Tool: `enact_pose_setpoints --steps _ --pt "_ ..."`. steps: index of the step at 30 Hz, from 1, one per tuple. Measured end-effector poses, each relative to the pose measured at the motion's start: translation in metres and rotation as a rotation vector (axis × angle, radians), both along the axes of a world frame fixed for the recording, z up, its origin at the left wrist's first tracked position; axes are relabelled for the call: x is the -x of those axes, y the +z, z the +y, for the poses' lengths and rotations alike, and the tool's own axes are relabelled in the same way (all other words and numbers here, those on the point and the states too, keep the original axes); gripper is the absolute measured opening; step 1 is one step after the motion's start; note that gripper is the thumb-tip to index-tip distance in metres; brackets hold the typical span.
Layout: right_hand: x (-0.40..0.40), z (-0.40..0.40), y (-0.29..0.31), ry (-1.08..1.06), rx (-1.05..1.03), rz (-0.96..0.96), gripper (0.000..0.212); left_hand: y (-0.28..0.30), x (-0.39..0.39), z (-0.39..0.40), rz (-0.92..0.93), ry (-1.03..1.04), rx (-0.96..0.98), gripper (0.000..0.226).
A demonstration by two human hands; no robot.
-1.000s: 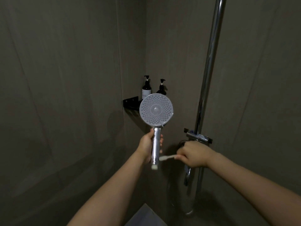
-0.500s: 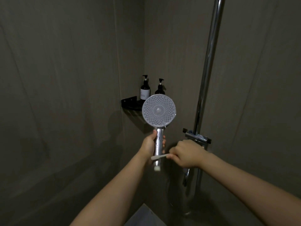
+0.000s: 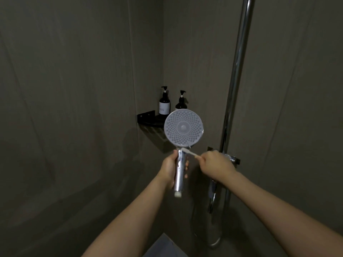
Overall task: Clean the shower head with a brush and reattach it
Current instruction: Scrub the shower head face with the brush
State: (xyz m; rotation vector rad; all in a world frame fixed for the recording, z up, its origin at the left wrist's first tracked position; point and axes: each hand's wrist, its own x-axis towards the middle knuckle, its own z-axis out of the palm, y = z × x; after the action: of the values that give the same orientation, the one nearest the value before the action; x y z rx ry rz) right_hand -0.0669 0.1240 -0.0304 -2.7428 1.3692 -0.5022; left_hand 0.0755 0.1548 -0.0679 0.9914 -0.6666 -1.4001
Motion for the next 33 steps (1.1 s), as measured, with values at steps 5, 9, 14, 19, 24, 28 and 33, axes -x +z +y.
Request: enact_pose_setpoints --steps 5,9,14,19,24,28,33 --pt "-0.003 0.002 0.005 -0.027 0.001 0.031 0.037 -0.004 -0.002 -0.002 -0.043 -0.026 0.024 0.073" --pt "-0.002 -0.004 0.018 -0.112 -0.012 -0.07 0.04 -0.004 0.001 0.0 -0.139 -0.032 0.02 0.065" --pt "-0.003 -0.015 0.039 -0.273 -0.062 -0.205 0.04 -0.007 0.001 0.001 -0.37 0.015 0.078 0.019" --pt "-0.008 -0.017 0.043 -0.266 -0.044 -0.183 0.042 -0.009 0.001 0.005 -0.437 0.017 0.06 0.018" --pt "-0.008 -0.014 0.047 -0.264 -0.014 -0.208 0.044 -0.008 0.002 0.008 -0.49 0.0 0.052 0.019" --pt "-0.019 0.008 0.03 -0.129 -0.047 -0.13 0.036 -0.008 0.005 0.011 -0.561 0.002 0.085 0.018" --pt "-0.006 -0.005 0.041 -0.286 0.059 -0.212 0.044 0.001 0.01 0.009 -0.559 0.002 0.106 0.019"
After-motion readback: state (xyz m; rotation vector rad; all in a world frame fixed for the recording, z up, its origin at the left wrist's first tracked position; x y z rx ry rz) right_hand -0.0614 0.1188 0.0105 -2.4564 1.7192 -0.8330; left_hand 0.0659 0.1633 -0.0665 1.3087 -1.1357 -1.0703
